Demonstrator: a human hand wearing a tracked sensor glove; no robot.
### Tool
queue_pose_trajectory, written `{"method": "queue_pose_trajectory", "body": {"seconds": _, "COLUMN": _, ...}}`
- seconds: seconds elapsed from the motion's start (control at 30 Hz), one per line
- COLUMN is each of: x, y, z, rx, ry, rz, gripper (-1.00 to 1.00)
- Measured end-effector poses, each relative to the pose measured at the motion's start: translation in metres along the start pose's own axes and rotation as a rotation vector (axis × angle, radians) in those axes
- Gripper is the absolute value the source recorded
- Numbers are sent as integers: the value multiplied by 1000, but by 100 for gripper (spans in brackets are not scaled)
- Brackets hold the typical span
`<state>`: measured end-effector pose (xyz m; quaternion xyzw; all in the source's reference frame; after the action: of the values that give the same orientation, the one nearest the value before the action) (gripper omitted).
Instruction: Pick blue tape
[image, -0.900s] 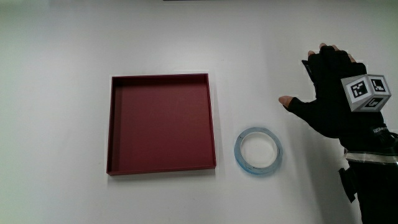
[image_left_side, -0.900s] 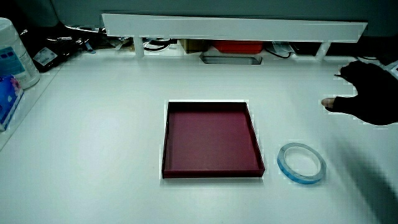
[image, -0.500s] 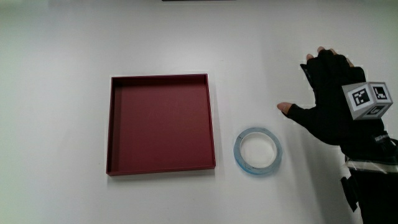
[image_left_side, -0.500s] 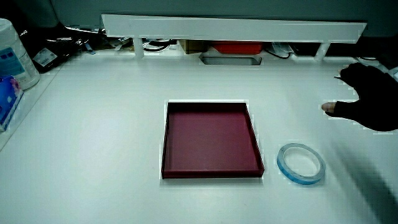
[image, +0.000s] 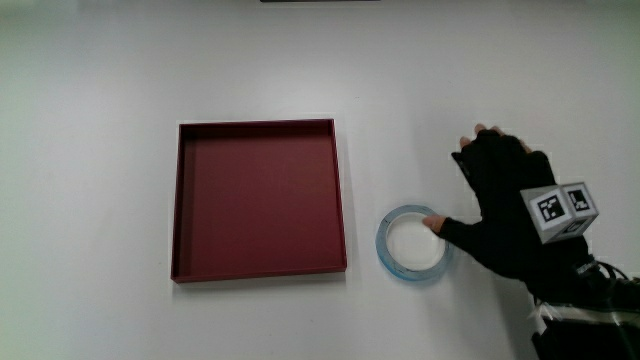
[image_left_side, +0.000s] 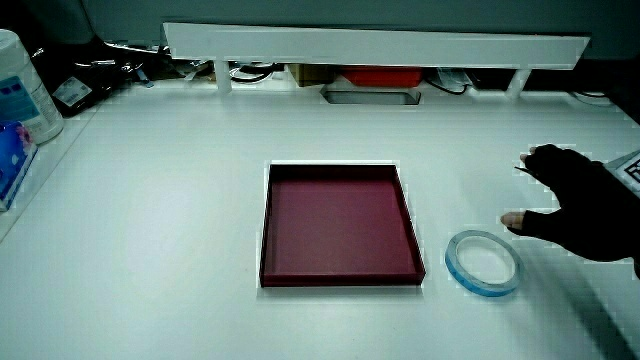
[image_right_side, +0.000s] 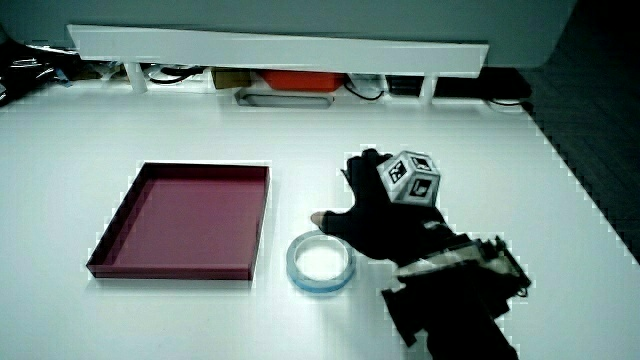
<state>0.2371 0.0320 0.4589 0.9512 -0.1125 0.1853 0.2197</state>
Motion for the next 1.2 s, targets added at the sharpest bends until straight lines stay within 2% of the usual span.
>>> {"method": "queue_pose_trajectory", "body": {"seconds": 0.03, "x": 2, "y": -1, "z": -6, "rx": -26, "ry": 38, "rz": -1, "gripper": 0}}
{"method": "queue_pose_trajectory", "body": {"seconds": 0.1, "x": -21, "y": -6, "z": 5, "rx": -71, "ry": 12, "rz": 7, "gripper": 0}}
{"method": "queue_pose_trajectory", "body": {"seconds": 0.13, "x": -21, "y": -7, "z": 1, "rx": -82, "ry": 32, "rz": 15, "gripper": 0}}
{"method": "queue_pose_trajectory", "body": {"seconds": 0.23, "x": -23, "y": -10, "z": -11, "rx": -83, "ry": 63, "rz": 42, "gripper": 0}}
{"method": "queue_pose_trajectory", "body": {"seconds": 0.27, "x": -22, "y": -11, "z": -17, "rx": -93, "ry": 101, "rz": 47, "gripper": 0}}
{"method": "queue_pose_trajectory", "body": {"seconds": 0.4, "x": -27, "y": -15, "z": -28, "rx": -116, "ry": 83, "rz": 64, "gripper": 0}}
{"method": "queue_pose_trajectory", "body": {"seconds": 0.47, "x": -29, "y": -17, "z": -32, "rx": -39, "ry": 96, "rz": 77, "gripper": 0}}
{"method": "queue_pose_trajectory", "body": {"seconds": 0.63, "x": -37, "y": -23, "z": -42, "rx": -66, "ry": 98, "rz": 101, "gripper": 0}}
{"method": "queue_pose_trajectory", "body": {"seconds": 0.7, "x": -37, "y": -24, "z": -49, "rx": -74, "ry": 81, "rz": 107, "gripper": 0}}
{"method": "queue_pose_trajectory", "body": {"seconds": 0.97, "x": -41, "y": -29, "z": -58, "rx": -53, "ry": 64, "rz": 145, "gripper": 0}}
{"method": "queue_pose_trajectory", "body": {"seconds": 1.2, "x": -41, "y": -29, "z": -62, "rx": -20, "ry": 33, "rz": 157, "gripper": 21}}
